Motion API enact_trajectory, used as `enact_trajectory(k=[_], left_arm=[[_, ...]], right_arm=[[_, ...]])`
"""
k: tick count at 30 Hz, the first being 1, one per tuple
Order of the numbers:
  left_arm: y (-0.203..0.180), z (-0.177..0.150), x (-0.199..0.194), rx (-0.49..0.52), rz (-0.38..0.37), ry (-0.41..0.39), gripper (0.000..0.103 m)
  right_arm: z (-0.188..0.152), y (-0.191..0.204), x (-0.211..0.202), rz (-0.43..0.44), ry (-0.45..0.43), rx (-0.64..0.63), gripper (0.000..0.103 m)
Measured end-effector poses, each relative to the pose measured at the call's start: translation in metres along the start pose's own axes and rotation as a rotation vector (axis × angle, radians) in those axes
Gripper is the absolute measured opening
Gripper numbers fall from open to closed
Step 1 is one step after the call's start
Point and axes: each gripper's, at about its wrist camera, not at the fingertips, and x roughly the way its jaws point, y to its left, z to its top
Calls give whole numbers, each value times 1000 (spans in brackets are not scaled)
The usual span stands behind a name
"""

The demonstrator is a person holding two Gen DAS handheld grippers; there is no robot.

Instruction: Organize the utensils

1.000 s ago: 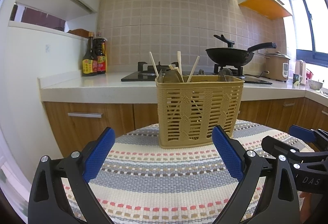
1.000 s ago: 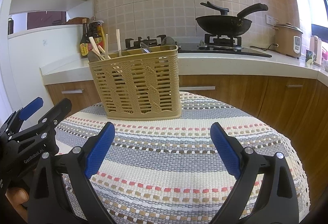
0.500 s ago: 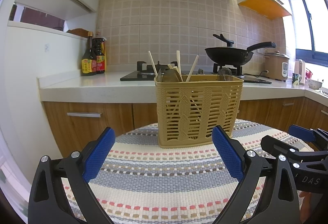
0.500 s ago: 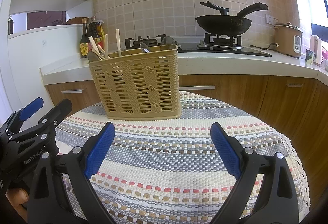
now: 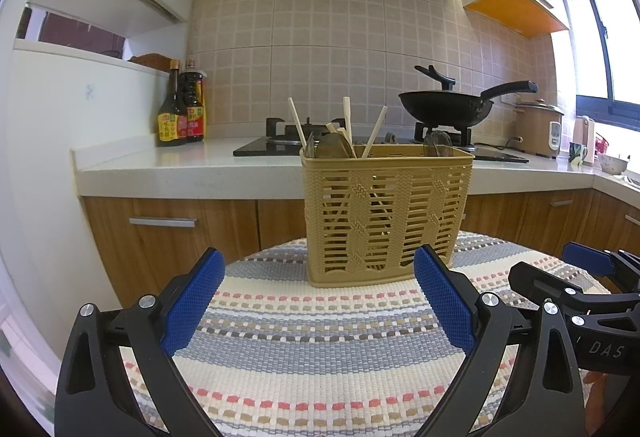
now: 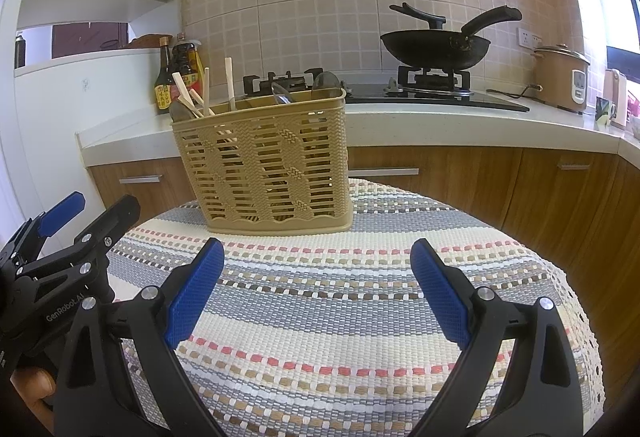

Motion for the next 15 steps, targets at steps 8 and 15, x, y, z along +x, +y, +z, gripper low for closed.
enact_trajectory(k=[8,15], left_arm=[[4,0,0,-16,-2,8,92],[8,1,1,-22,-5,13,92]], right_arm=[[0,0,-1,-1,-2,2,90],[0,0,-1,-9,-2,-2,90]])
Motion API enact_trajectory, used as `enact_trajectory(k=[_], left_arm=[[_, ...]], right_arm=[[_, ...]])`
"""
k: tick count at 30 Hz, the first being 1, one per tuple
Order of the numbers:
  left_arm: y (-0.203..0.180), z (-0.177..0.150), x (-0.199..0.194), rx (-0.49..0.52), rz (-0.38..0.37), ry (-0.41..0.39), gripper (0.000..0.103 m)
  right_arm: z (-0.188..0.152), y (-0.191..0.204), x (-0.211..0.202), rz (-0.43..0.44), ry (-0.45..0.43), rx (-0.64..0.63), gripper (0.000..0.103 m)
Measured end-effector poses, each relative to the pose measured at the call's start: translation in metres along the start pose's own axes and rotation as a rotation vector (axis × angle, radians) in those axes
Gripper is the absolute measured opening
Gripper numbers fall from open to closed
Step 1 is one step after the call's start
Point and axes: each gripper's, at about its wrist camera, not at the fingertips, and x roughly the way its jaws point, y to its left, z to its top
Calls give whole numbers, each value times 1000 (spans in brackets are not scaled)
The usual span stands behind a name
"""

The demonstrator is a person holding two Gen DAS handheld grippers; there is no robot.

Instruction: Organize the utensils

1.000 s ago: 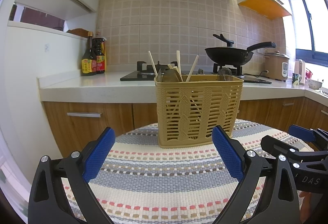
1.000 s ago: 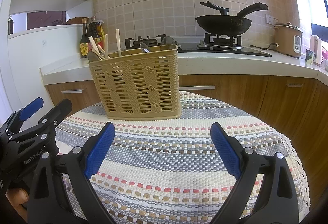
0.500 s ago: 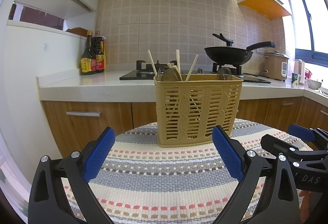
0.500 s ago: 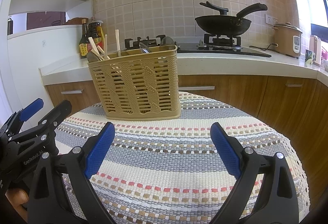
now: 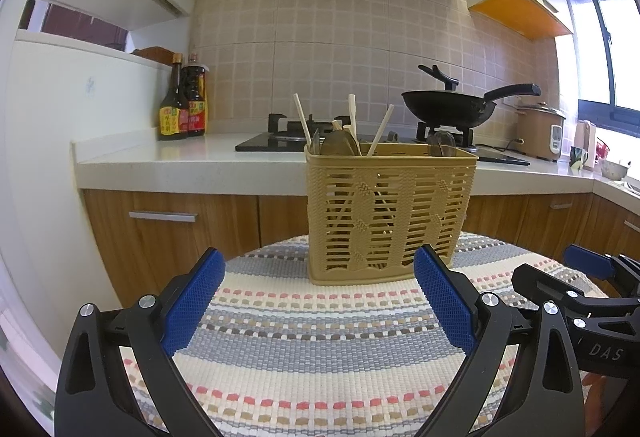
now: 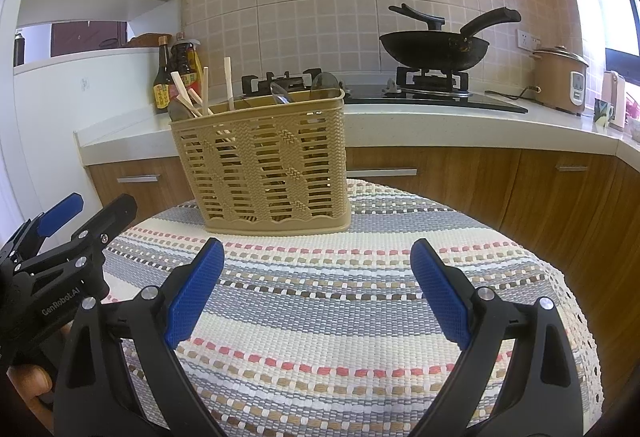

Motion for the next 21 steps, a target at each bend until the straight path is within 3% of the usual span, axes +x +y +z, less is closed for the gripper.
enact_trajectory(k=[21], left_arm=[[-8,1,-1,46,11,-13,93]], right_arm=[[0,2,2,-2,3,-5,92]])
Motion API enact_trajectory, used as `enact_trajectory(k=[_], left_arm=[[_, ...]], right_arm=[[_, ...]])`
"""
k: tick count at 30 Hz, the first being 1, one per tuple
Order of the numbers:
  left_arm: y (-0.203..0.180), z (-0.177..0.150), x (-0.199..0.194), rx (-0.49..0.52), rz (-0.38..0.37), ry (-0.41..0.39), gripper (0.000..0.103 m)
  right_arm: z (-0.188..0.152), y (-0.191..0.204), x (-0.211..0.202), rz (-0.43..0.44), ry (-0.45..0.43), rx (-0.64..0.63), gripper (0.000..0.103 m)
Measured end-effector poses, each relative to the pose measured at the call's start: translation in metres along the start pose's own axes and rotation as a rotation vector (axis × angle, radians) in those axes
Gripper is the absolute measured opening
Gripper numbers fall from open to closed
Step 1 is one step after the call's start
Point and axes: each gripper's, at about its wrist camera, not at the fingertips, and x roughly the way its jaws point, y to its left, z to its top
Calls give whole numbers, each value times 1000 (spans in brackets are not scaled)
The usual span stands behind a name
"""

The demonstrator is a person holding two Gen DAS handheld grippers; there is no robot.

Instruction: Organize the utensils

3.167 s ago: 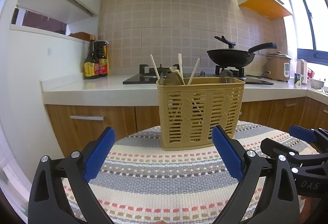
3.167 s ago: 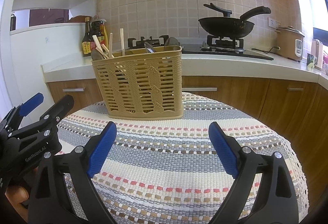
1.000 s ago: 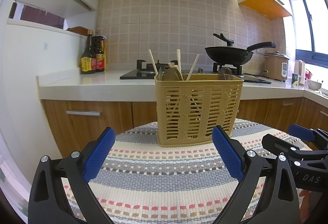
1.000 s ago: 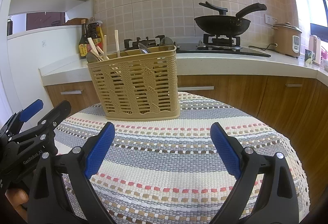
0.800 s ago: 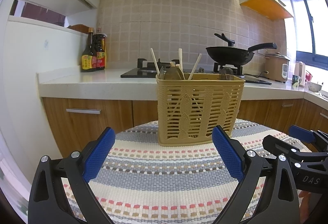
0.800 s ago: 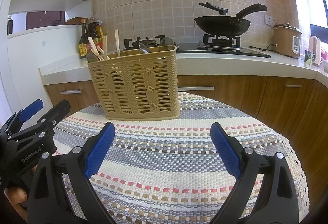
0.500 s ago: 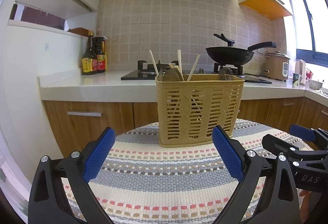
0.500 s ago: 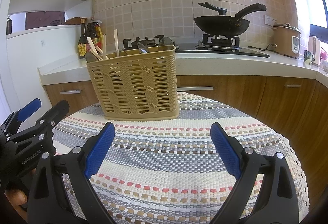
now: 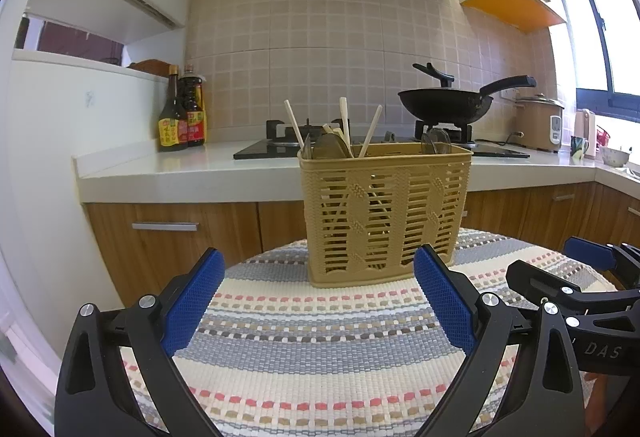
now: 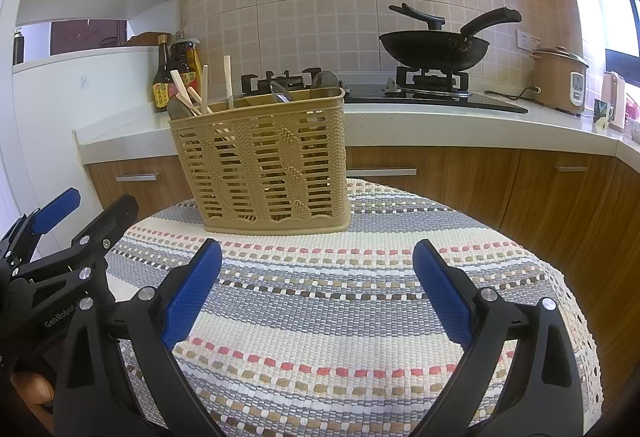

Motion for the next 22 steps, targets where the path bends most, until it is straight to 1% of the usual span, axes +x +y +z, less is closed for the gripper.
enact_trajectory(k=[3,5,12,15,19,22], left_arm=[[1,0,0,-3,-2,2,93],[0,0,0,-1,-2,1,95],[2,-1,-2,0,-4,-10,95],[4,-2,0,-11,-24,10,96],[11,-1,3,-55,-45,37,96],[14,-2,4,-74,-44,42,96]], right_arm=[[0,1,0,-1,0,-1,92],[0,1,0,-1,0,-1,92],[-1,2,0,-2,2,-5,92],[-1,2,0,-1,2,-3,92],[-1,2,0,-2,2,-5,92],[0,2,0,-1,2,-4,92]])
